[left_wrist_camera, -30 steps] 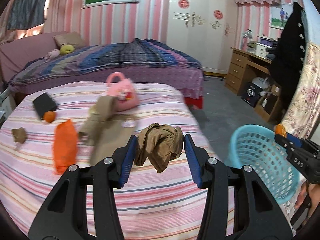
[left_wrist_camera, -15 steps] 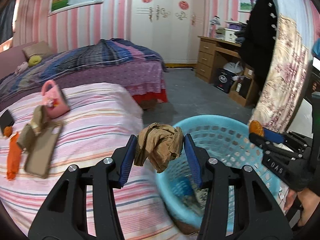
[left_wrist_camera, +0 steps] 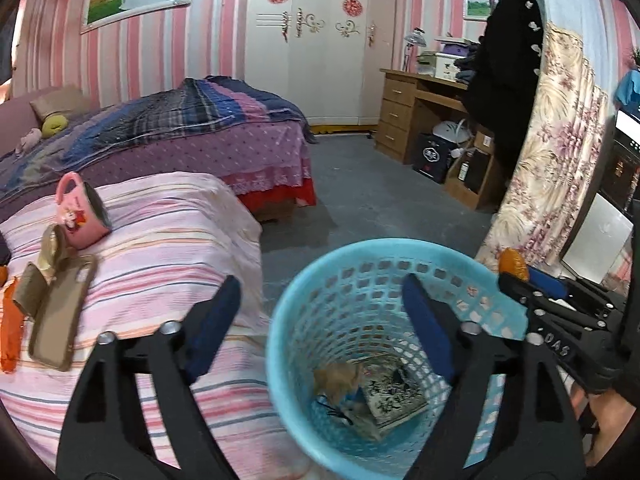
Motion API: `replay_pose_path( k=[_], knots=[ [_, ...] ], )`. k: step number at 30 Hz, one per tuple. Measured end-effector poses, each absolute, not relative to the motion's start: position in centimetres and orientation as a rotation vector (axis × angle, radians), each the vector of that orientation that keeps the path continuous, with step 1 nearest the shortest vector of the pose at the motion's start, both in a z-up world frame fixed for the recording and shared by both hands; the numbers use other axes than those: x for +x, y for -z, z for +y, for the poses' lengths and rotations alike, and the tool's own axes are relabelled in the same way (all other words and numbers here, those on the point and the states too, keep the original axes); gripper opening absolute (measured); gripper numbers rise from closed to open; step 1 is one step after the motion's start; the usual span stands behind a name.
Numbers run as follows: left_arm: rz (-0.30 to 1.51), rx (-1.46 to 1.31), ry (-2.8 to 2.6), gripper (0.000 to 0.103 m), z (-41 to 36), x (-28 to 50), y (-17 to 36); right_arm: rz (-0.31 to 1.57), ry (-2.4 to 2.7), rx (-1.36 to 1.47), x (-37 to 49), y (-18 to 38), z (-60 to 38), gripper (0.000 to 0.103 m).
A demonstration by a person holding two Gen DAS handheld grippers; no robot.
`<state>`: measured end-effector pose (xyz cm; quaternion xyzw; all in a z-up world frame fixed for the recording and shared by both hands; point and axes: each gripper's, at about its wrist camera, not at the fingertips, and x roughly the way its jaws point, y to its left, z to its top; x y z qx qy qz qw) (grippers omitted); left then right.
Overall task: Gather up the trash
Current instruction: 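Carry paper and peel to the blue basket and open both tools, then grasp the brown crumpled paper with the left tool while the right tool grasps a cardboard tube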
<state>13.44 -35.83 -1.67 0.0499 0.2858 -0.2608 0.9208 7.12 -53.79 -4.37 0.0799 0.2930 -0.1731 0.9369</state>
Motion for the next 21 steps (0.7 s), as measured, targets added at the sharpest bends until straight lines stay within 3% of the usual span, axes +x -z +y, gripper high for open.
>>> replay_pose_path(
  k=[3, 10, 11, 14, 15, 21],
  knots=[
    [0.576, 0.091, 0.487, 0.095, -34.0, 14.1, 1.5, 0.594, 0.352, 0.169, 7.2, 4.4, -53.7, 0.032],
    [0.594, 0.046, 0.407, 0.097, -29.7, 16.1, 1.3, 0.592, 0.342, 0.144, 7.9, 4.1, -52.3, 0.033],
    [0.591, 0.049, 0.401, 0.097, -29.3, 16.2, 1.3, 0.593, 0.342, 0.143, 8.0, 4.0, -52.2, 0.038],
    [0.554, 0.095, 0.357, 0.097, -28.0, 16.2, 1.2, 0.571, 0.348, 0.140, 8.2, 3.7, -51.6, 0.073],
    [0.552, 0.099, 0.351, 0.097, -27.6, 16.1, 1.2, 0.556, 0.357, 0.135, 8.3, 3.4, -51.2, 0.079],
    [0.563, 0.066, 0.322, 0.097, -24.6, 16.0, 0.9, 0.554, 0.385, 0.124, 10.0, 2.8, -49.0, 0.095]
  ],
)
